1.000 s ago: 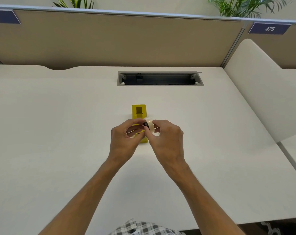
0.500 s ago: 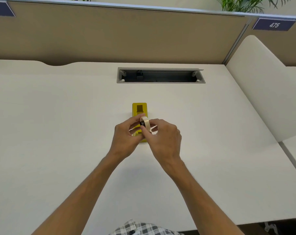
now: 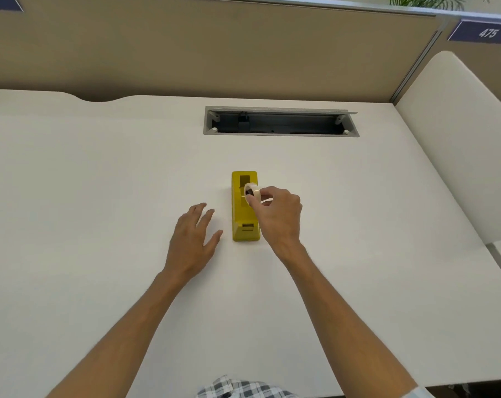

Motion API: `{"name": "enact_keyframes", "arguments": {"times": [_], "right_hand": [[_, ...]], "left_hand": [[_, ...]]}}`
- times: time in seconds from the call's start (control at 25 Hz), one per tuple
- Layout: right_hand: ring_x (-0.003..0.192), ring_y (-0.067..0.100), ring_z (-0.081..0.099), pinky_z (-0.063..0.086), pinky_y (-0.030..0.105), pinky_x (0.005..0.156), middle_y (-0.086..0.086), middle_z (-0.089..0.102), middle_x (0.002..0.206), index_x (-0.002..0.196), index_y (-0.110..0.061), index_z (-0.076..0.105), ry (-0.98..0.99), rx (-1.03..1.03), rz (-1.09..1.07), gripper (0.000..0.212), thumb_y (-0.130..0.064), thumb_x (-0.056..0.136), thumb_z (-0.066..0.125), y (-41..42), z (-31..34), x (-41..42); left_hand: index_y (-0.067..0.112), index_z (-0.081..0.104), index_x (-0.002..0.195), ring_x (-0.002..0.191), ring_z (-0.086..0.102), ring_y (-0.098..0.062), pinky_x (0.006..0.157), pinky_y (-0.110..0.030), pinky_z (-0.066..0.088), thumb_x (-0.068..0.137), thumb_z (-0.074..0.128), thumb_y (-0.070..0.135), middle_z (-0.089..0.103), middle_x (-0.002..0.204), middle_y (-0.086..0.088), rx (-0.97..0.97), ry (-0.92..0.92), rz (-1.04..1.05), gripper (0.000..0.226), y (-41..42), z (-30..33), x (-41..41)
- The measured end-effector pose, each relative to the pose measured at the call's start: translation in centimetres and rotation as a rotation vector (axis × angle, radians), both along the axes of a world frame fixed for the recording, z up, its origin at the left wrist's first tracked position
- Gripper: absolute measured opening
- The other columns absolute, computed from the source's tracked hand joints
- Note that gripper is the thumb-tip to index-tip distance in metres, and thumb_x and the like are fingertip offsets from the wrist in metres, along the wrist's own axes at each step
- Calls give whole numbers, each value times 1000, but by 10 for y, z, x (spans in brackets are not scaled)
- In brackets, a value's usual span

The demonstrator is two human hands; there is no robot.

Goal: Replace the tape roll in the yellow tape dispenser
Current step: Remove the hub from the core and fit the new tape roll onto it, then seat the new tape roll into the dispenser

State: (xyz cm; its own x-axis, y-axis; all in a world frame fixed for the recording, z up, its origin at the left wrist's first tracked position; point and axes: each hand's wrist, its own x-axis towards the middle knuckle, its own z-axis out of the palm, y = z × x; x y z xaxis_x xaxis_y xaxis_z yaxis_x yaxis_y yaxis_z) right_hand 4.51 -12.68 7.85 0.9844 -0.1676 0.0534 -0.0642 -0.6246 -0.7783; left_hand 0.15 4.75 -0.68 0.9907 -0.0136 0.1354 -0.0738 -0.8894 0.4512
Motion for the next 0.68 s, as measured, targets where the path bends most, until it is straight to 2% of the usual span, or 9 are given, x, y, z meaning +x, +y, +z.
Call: {"name": "enact_keyframes", "arguments": {"times": [0.08,0.2,0.68], "right_hand": [[76,21,68,54,41,77,1,75,81,89,-15,76,21,6,-1,27,-40,86,66,4,-5,8],[75,23,67,54,44,75,2,74,79,86,-14,75,36,-7,2,28,-40,86,65,8,-10,18],[67,24,64,54,40,69,3,70,70,78,-11,69,-8,-145,-17,28,-37,86,64,25,-21,38]], "left_hand": [[14,37,145,147,19,-25,119,-46,15,94,29,57,27,157,-9,130,64,-12,68,10,-12,-3],[18,30,149,148,13,-23,119,-47,9,88,9,67,21,159,-7,181,84,1,81,14,-23,-6],[19,33,147,147,18,-23,119,-47,11,92,20,62,25,158,-6,167,62,32,72,14,-32,-5]]}}
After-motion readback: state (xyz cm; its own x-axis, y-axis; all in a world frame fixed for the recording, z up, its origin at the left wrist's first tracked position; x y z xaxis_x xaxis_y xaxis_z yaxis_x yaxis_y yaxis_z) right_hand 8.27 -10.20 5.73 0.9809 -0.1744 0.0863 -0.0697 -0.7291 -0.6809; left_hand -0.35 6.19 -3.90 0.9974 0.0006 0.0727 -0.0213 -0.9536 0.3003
